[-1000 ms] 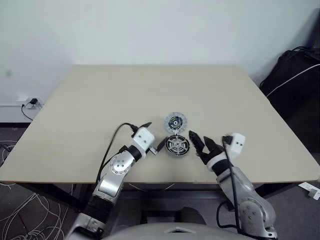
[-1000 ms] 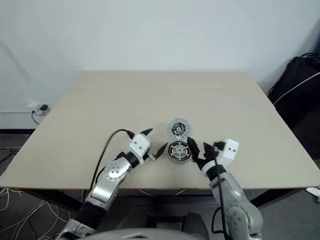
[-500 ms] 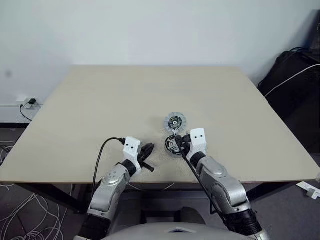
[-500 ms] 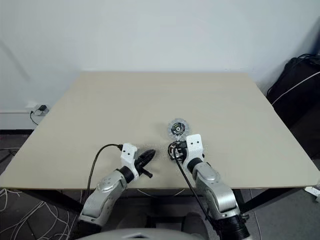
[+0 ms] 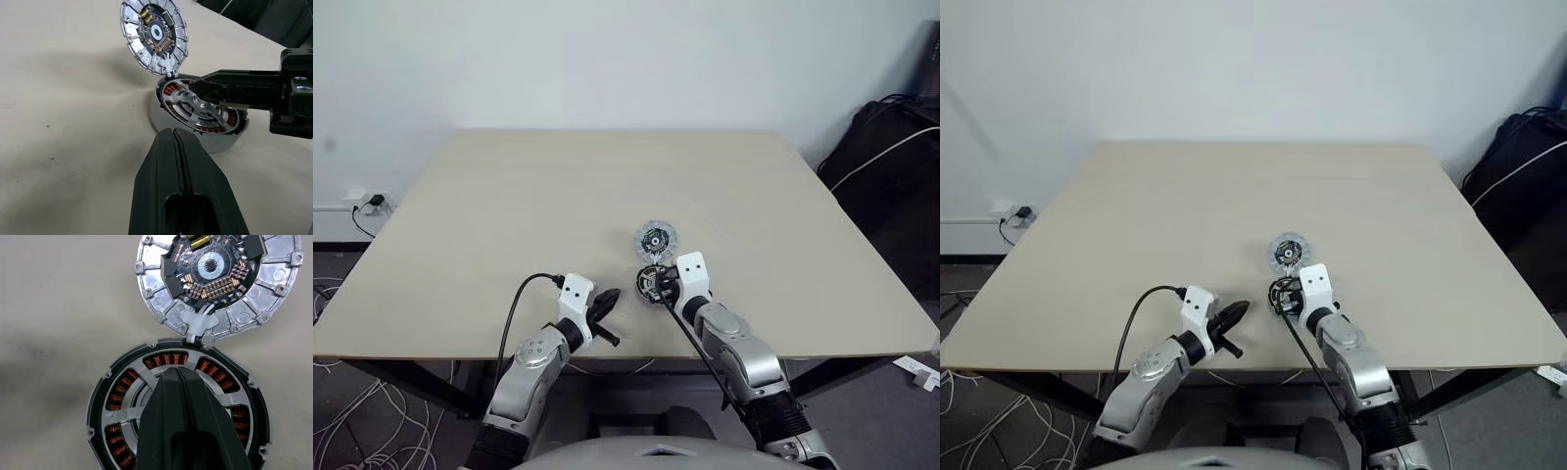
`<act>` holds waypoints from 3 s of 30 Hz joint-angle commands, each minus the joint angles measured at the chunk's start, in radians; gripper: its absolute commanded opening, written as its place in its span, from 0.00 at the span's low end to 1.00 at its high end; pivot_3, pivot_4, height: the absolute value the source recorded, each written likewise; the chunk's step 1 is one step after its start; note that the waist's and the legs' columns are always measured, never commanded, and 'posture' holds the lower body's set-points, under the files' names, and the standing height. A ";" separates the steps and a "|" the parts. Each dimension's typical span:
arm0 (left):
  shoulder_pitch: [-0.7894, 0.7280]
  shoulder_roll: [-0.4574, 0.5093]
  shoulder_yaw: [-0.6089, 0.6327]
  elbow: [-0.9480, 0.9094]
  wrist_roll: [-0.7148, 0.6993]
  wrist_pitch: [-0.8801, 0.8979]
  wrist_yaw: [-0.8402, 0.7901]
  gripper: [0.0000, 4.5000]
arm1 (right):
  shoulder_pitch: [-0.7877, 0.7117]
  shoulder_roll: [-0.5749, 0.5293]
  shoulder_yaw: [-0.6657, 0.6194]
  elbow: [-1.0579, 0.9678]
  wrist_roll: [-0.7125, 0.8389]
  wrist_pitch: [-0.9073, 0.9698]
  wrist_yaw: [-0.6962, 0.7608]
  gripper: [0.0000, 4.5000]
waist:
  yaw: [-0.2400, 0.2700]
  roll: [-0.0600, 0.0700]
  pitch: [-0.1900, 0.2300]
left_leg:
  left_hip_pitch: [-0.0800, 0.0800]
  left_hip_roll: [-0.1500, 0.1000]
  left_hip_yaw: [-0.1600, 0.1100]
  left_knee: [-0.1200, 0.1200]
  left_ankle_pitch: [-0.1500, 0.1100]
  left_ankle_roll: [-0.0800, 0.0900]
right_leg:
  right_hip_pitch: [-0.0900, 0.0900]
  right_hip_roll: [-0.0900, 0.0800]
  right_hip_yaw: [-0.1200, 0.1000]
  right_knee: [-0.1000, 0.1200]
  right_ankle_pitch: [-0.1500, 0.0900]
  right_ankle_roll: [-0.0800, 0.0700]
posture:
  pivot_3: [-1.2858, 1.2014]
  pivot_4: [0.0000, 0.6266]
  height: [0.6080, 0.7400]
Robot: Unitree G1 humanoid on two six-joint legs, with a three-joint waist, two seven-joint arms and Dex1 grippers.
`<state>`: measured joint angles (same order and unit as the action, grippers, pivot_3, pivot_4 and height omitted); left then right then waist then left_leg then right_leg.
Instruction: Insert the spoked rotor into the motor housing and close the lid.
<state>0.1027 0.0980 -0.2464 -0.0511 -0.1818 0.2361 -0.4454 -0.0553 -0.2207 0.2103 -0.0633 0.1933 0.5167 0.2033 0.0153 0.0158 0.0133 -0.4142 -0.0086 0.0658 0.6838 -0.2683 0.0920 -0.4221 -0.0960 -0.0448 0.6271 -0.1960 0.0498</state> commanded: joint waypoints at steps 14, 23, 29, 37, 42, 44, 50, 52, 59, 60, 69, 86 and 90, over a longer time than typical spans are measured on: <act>-0.016 -0.016 -0.049 -0.037 0.025 -0.055 -0.010 0.00 | -0.153 -0.465 0.232 -0.274 -0.139 0.106 0.482 0.41 | 0.005 -0.006 0.005 | -0.001 0.000 0.000 0.000 0.000 0.000 | -0.001 0.000 -0.001 0.000 -0.003 0.004 | 0.52 0.00 1.00; 0.002 0.048 -0.102 -0.020 0.110 -0.186 -0.034 0.00 | -0.223 -0.474 0.294 -0.170 -0.201 0.087 0.593 0.41 | 0.014 -0.007 0.006 | -0.001 0.000 0.000 0.000 0.000 0.000 | -0.001 0.000 -0.001 -0.001 0.000 0.000 | 0.52 0.00 1.00; 0.005 0.061 -0.099 0.000 0.125 -0.233 -0.031 0.00 | -0.236 -0.470 0.294 -0.106 -0.234 0.063 0.623 0.41 | 0.016 -0.007 0.006 | -0.001 0.000 0.000 0.000 0.000 0.000 | -0.001 -0.001 -0.001 -0.001 0.000 0.000 | 0.52 0.00 1.00; 0.010 0.053 -0.100 0.008 0.125 -0.246 -0.032 0.00 | -0.263 -0.470 0.290 -0.043 -0.268 0.039 0.655 0.41 | 0.016 -0.007 0.006 | -0.001 0.000 0.000 0.000 0.000 0.000 | -0.001 -0.001 -0.001 -0.001 0.000 0.000 | 0.52 0.00 1.00; 0.004 0.046 -0.097 0.020 0.125 -0.254 -0.027 0.00 | -0.280 -0.465 0.331 0.006 -0.318 0.018 0.686 0.41 | 0.015 -0.007 0.006 | -0.001 0.000 0.000 0.000 0.000 0.000 | -0.001 0.000 -0.001 -0.001 0.000 0.000 | 0.52 0.00 1.00; 0.003 0.043 -0.096 0.023 0.127 -0.257 -0.024 0.00 | -0.287 -0.458 0.344 0.020 -0.338 0.010 0.689 0.37 | 0.013 -0.008 0.005 | 0.000 0.000 0.000 0.000 0.000 0.000 | 0.000 0.000 -0.001 -0.001 0.000 0.000 | 0.52 0.00 1.00; 0.006 0.038 -0.094 0.032 0.130 -0.266 -0.014 0.00 | -0.292 -0.428 0.339 0.042 -0.367 -0.003 0.689 0.04 | 0.012 -0.010 0.003 | 0.004 0.002 -0.001 0.000 0.000 0.000 | 0.005 -0.002 -0.004 -0.001 -0.002 0.004 | 0.52 0.00 1.00; 0.006 0.037 -0.094 0.036 0.131 -0.268 -0.010 0.00 | -0.292 -0.420 0.332 0.043 -0.368 -0.004 0.688 0.03 | 0.013 -0.009 0.003 | 0.004 0.001 -0.001 0.000 0.000 0.000 | 0.005 -0.003 -0.004 -0.001 -0.002 0.004 | 0.52 0.00 1.00; 0.002 0.030 -0.094 0.046 0.137 -0.274 -0.004 0.00 | -0.275 -0.406 0.296 0.028 -0.352 0.029 0.681 0.03 | 0.011 -0.009 0.002 | 0.004 0.002 -0.002 0.000 0.000 -0.001 | 0.005 -0.003 -0.004 -0.001 -0.002 0.003 | 0.52 0.00 1.00; 0.001 0.029 -0.095 0.047 0.138 -0.274 -0.004 0.00 | -0.265 -0.402 0.282 0.009 -0.335 0.055 0.685 0.03 | 0.012 -0.009 0.002 | 0.004 0.002 -0.002 0.000 0.000 -0.001 | 0.005 -0.003 -0.004 -0.001 -0.002 0.003 | 0.52 0.00 1.00; 0.004 0.026 -0.100 0.052 0.136 -0.276 -0.005 0.00 | -0.195 -0.269 0.154 -0.228 -0.133 0.461 0.655 0.03 | 0.021 -0.008 0.002 | -0.004 0.001 -0.003 -0.001 -0.001 -0.001 | -0.004 -0.004 -0.005 -0.002 0.001 -0.002 | 0.52 0.00 1.00; 0.022 0.034 -0.092 0.030 0.135 -0.261 -0.006 0.00 | -0.243 0.098 -0.026 -0.114 -0.120 0.749 0.208 0.03 | -0.003 -0.005 0.001 | -0.001 0.001 -0.002 -0.002 -0.001 -0.003 | -0.003 -0.003 -0.004 0.000 0.003 -0.001 | 0.52 0.00 1.00; 0.022 0.036 -0.093 0.032 0.134 -0.261 -0.007 0.00 | -0.252 0.098 -0.022 -0.128 -0.103 0.713 0.189 0.25 | -0.003 -0.001 0.004 | -0.001 0.002 -0.002 -0.002 -0.001 -0.003 | -0.003 -0.006 -0.009 -0.001 0.005 0.003 | 0.52 0.00 1.00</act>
<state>0.1336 0.1385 -0.3433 0.0086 -0.0466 -0.0148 -0.4527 -0.2900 -0.1136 0.2244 -0.1853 0.0985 1.2637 0.4265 0.0127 0.0151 0.0175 -0.4153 -0.0068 0.0637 0.6821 -0.2697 0.0892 -0.4257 -0.1037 -0.0566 0.6263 -0.1904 0.0534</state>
